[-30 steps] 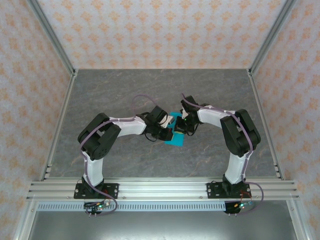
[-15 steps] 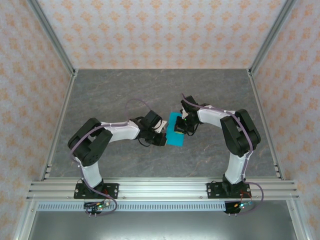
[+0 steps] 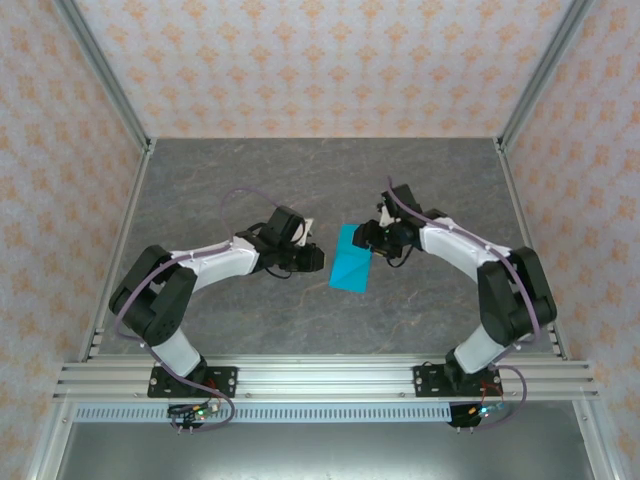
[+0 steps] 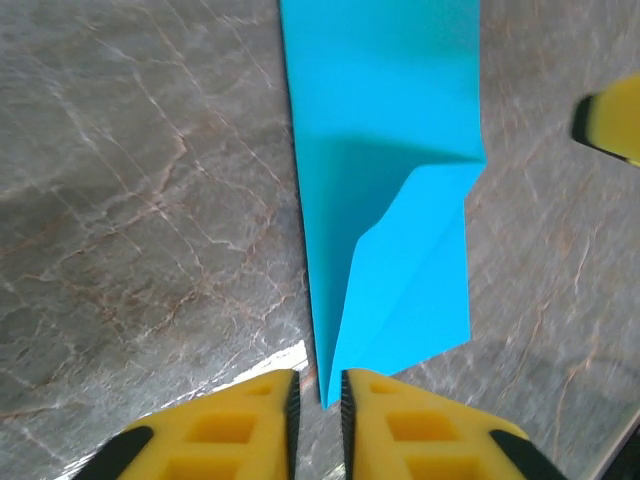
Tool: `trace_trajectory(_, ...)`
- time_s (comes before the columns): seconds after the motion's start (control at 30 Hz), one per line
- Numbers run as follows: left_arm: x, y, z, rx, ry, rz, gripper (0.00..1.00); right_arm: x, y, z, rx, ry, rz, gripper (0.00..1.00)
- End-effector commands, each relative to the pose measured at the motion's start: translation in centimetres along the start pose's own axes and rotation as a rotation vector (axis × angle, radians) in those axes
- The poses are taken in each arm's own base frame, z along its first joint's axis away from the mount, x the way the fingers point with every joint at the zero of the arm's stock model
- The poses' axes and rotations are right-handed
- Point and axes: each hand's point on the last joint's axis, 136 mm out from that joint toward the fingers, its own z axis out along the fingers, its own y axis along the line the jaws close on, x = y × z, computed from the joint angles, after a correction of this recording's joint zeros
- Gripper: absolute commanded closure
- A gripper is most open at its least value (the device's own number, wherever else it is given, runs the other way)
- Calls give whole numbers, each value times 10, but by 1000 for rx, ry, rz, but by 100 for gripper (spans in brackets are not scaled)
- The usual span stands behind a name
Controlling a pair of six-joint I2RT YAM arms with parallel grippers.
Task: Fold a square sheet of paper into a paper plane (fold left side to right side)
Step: Fold the triangle a second time at the center of the table, then turn over the paper at the center of the table.
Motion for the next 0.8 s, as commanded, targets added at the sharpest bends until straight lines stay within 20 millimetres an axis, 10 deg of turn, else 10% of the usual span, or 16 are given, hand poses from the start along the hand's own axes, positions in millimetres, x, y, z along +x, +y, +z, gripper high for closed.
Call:
trace_trajectory(0.0,-28,-9,-16,7,-117,-20,75,10,-13,7,-39,27,59,43)
trace_trajectory(0.77,-29,-8,-14,9,-126,-34,72,17,-14,48,-148,79,162,46)
